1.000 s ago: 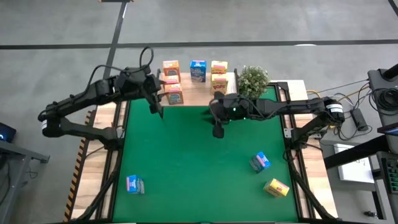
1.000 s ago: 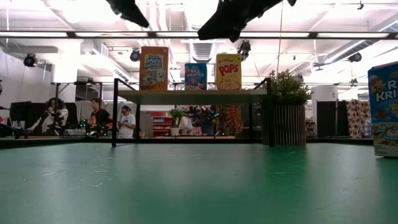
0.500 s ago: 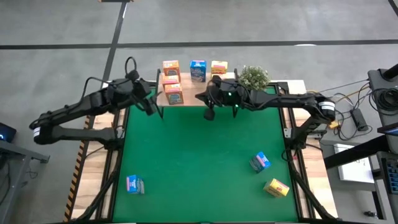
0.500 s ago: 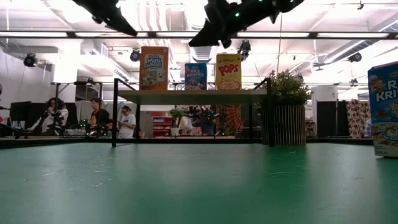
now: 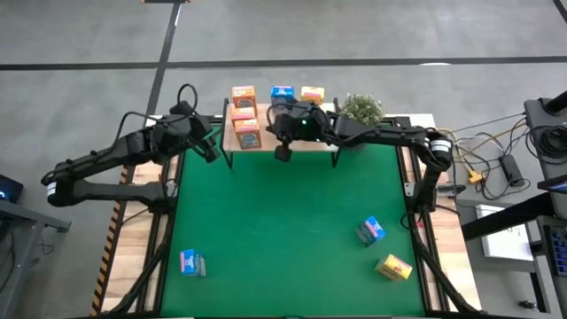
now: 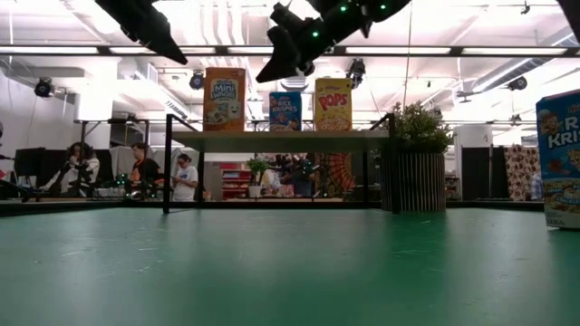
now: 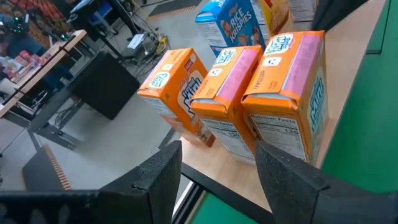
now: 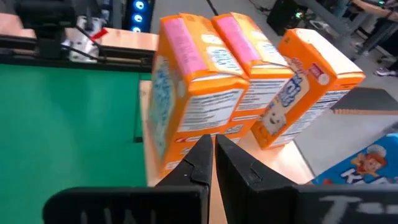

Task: Stack cereal on shelf
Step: Adjust the front orange cereal box on the shelf

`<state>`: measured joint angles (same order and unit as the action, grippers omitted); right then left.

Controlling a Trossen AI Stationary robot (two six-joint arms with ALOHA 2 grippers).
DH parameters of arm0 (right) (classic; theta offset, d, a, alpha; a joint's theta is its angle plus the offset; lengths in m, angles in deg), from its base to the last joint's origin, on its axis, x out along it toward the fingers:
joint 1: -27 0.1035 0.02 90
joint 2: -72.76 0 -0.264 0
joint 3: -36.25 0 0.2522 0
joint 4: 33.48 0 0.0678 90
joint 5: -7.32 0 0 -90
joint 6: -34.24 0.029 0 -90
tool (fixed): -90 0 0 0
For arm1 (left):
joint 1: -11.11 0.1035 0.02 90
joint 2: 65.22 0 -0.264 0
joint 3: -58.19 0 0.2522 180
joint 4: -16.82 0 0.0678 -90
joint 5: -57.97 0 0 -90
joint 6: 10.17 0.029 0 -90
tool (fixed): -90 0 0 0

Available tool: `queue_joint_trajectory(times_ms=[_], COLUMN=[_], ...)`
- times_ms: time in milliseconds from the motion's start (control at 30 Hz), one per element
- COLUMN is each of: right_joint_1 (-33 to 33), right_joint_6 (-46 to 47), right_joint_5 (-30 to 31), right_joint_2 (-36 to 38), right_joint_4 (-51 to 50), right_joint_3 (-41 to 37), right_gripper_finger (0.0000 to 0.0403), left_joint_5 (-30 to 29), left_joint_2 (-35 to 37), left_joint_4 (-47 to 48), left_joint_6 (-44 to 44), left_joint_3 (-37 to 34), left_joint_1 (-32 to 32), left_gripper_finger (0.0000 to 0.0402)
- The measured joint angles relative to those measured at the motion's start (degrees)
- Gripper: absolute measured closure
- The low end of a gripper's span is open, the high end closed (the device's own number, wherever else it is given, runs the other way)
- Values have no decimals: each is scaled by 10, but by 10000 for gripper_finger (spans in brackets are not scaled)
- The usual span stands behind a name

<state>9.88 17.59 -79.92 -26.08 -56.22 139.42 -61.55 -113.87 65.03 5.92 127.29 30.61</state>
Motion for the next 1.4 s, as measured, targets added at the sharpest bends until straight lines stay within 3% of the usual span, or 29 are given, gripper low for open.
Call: queue_joint_trajectory(times_ms=[467,1400], right_joint_1=[-1,1], right_joint_6=[-22,-24], right_joint_5=[14,12], right_joint_2=[-59,-66], right_joint_4=[-17,13], right_joint_3=[59,60], right_gripper_finger=[394,394], left_joint_5=[0,0], left_joint_2=[3,1], left_joint_4=[-2,-19], left_joint_6=[-5,-10], left_joint_3=[-15,-15], left_joint_1=[0,0], left_gripper_finger=[215,214])
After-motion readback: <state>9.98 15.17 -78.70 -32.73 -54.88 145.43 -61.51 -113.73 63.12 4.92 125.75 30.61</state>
